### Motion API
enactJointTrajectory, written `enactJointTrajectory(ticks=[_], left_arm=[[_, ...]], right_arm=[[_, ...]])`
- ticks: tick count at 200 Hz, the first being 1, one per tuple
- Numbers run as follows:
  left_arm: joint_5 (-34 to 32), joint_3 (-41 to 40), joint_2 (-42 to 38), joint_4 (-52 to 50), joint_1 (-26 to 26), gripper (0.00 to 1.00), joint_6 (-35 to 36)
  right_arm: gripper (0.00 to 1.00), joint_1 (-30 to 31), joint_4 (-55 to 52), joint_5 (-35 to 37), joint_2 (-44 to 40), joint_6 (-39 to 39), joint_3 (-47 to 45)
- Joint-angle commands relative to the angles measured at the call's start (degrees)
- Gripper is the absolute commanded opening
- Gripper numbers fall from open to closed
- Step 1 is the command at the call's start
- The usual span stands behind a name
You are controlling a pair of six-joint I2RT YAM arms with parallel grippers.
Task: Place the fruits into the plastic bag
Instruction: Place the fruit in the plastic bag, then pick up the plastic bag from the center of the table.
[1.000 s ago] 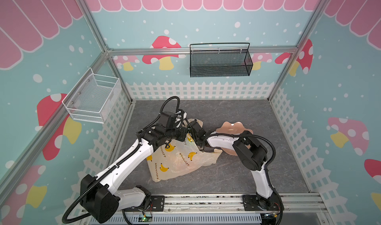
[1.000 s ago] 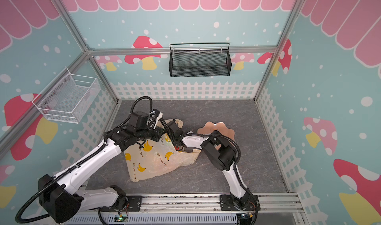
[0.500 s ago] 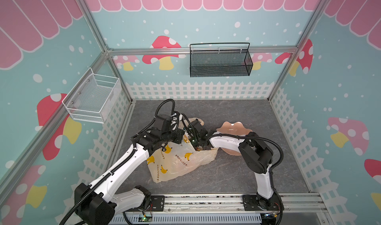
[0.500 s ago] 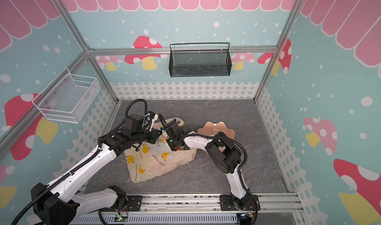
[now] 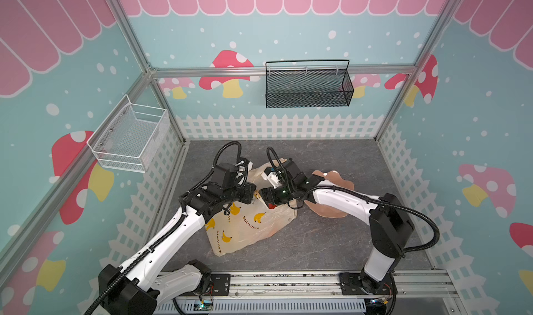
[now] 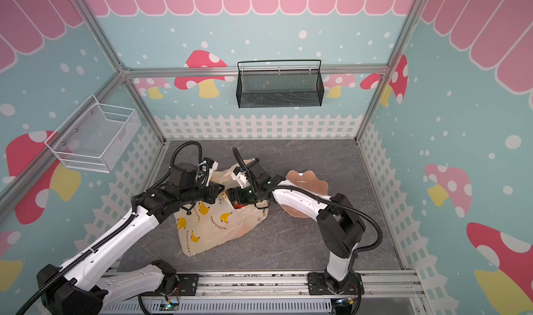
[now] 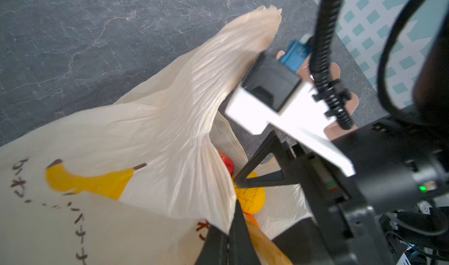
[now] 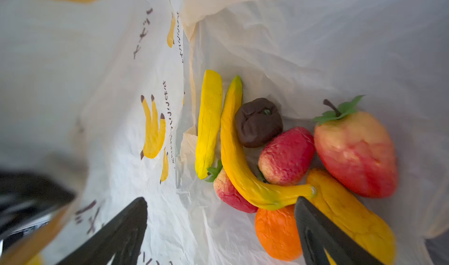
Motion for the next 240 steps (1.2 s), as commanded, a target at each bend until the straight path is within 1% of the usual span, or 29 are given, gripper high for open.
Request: enactJointTrajectory(ticks=[1,19,34,46,60,82,93,121,135,158,180,203,226,240], left_arm=[[-0.53,-0.79,-1.04,-0.71,0.30,0.00,-0.93],[-0.61,-0.83,-1.40,-0.77,0.35,0.00,-1.10],[-0.64,-0.84,-1.68,-0.95,0.30,0.00,-1.11],[-0.68,-0.82,-1.76,-1.10,0.30,0.00,-1.08],[-0.44,-0.79,-1.93,-1.11,0.35,0.00,-1.19],[-0.08,-0.93,-2.24,-1.13,0.28,0.00,-1.39],[-0.09,-1.02,-2.41,-1.17,0.35,0.00,-1.46],[0.18,-1.15,-2.56,-1.15,0.25,0.00,-1.55],[0.28,-1.22,-2.55,-1.14,0.24,0.00,-1.55],[0.57,-1.31,-2.50,-1.14,0.22,0.00,-1.46],[0.88,-1.31,-2.36,-1.14,0.19,0.00,-1.37],[0.97,-1.27,-2.46,-1.20,0.13,0.00,-1.35],[0.86,-1.23,-2.64,-1.30,0.13,0.00,-1.19],[0.79,-1.23,-2.77,-1.37,0.13,0.00,-1.19]], right_arm=[[0.96,-0.45,-4.86,6.30,-2.91,-3.22,-1.03],[0.98,-0.71,-7.29,10.80,-5.06,-4.46,-0.95],[0.98,-1.88,-9.91,14.36,-7.51,-4.07,-1.60],[0.98,-3.64,-11.27,15.62,-10.31,-3.11,-3.18],[0.99,-6.42,-12.18,15.42,-14.17,-1.78,-5.35],[0.99,-11.82,-14.60,12.13,-19.30,-0.21,-8.72],[0.99,-13.53,-15.86,10.03,-21.02,-0.01,-10.34],[0.99,-14.94,-15.78,4.83,-25.44,2.06,-16.82],[0.99,-15.42,-15.09,3.54,-27.18,3.41,-20.68],[0.98,-16.77,-10.93,0.60,-29.71,5.99,-26.44],[0.98,-17.54,-6.33,-2.21,-29.38,8.03,-29.48],[0.98,-18.09,-4.26,-2.72,-27.51,8.32,-29.96],[0.98,-18.57,-1.99,-4.76,-26.47,9.01,-30.57],[0.96,-18.60,-1.14,-5.66,-26.21,9.37,-31.02]])
